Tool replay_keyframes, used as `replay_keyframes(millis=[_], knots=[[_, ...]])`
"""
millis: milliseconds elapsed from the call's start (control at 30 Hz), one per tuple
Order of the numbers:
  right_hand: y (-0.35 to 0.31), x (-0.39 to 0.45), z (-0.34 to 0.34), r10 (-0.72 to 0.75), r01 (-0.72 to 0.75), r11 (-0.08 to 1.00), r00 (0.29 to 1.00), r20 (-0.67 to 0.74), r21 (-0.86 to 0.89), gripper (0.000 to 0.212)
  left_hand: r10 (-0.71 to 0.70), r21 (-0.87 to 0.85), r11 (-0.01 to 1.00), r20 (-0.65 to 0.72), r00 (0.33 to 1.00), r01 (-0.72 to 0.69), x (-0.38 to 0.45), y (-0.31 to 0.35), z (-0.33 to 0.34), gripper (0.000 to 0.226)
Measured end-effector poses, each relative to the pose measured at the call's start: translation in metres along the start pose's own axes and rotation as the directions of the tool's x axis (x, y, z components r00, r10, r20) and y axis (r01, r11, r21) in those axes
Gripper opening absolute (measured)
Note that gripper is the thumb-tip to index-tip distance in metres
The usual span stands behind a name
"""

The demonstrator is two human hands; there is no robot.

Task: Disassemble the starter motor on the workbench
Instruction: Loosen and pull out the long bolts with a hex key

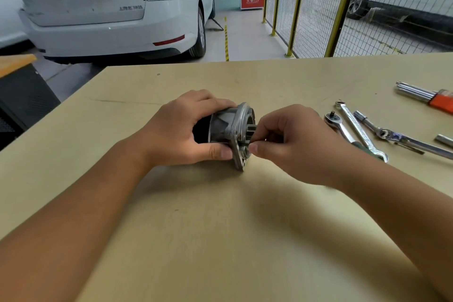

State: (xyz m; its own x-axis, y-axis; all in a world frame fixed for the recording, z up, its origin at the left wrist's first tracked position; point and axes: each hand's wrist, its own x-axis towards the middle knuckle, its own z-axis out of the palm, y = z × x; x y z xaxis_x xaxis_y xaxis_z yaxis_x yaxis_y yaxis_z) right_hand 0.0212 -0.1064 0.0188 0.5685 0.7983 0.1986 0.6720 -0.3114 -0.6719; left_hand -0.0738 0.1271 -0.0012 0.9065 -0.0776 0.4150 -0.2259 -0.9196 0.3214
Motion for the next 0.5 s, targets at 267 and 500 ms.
replay_keyframes(millis=[267,500], knots=[[0.002,-0.002,0.011,-0.076,0.078,0.997,0.995,-0.071,0.018,0.027,0.279,0.035,0.960,-0.135,0.951,-0.277,0.006,0.029,0.013,0.032],[0.002,-0.002,-0.004,-0.065,0.039,0.976,0.991,0.119,0.213,0.019,0.276,-0.003,0.961,-0.005,0.961,-0.276,0.009,0.039,0.014,0.009]])
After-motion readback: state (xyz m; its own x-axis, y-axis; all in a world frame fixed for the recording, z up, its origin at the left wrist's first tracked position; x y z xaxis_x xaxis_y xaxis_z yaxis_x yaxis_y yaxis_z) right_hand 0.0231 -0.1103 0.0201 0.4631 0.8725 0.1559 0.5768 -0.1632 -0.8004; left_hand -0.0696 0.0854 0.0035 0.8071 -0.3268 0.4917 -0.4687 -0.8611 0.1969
